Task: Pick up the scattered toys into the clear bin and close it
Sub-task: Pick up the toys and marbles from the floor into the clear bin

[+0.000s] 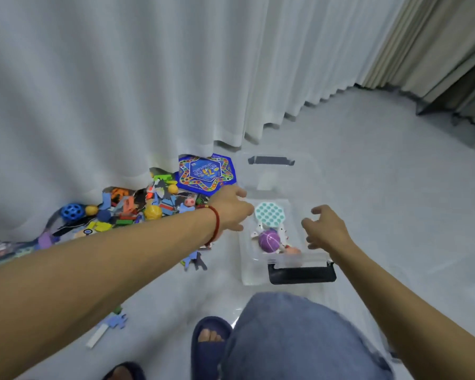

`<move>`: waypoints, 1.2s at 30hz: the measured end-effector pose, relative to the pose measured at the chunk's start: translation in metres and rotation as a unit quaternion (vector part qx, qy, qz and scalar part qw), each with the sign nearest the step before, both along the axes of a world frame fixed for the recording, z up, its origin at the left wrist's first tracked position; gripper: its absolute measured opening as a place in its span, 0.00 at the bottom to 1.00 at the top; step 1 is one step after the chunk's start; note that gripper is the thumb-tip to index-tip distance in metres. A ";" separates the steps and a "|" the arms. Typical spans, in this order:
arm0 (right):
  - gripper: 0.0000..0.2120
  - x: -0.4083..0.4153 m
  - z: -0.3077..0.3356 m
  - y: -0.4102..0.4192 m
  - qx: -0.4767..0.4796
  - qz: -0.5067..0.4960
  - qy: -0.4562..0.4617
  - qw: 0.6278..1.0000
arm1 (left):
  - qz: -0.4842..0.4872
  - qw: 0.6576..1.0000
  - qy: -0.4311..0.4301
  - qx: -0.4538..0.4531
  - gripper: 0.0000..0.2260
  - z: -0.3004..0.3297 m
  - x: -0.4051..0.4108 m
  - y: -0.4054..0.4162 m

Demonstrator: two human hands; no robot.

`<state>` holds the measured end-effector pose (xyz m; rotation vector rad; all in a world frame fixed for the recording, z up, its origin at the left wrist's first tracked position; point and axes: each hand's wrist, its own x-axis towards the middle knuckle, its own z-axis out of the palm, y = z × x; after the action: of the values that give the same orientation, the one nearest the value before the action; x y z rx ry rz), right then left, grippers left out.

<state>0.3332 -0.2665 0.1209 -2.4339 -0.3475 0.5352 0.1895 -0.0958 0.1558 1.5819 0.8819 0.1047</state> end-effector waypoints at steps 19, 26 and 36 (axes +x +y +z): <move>0.21 -0.110 -0.096 0.168 -0.131 0.336 -0.071 0.930 | 0.096 0.967 0.175 0.158 0.15 -0.108 -0.221 0.078; 0.33 -0.085 -0.171 0.246 -0.164 0.262 -0.086 0.947 | 0.031 0.900 0.328 0.286 0.25 -0.189 -0.230 0.142; 0.30 -0.029 -0.233 0.288 -0.228 0.228 -0.161 0.933 | -0.119 0.795 0.396 0.444 0.36 -0.249 -0.196 0.245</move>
<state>0.3043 0.0213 -0.1117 -2.9077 -1.0478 0.4400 -0.0067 0.1492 -0.0929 2.7082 1.3689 -0.4279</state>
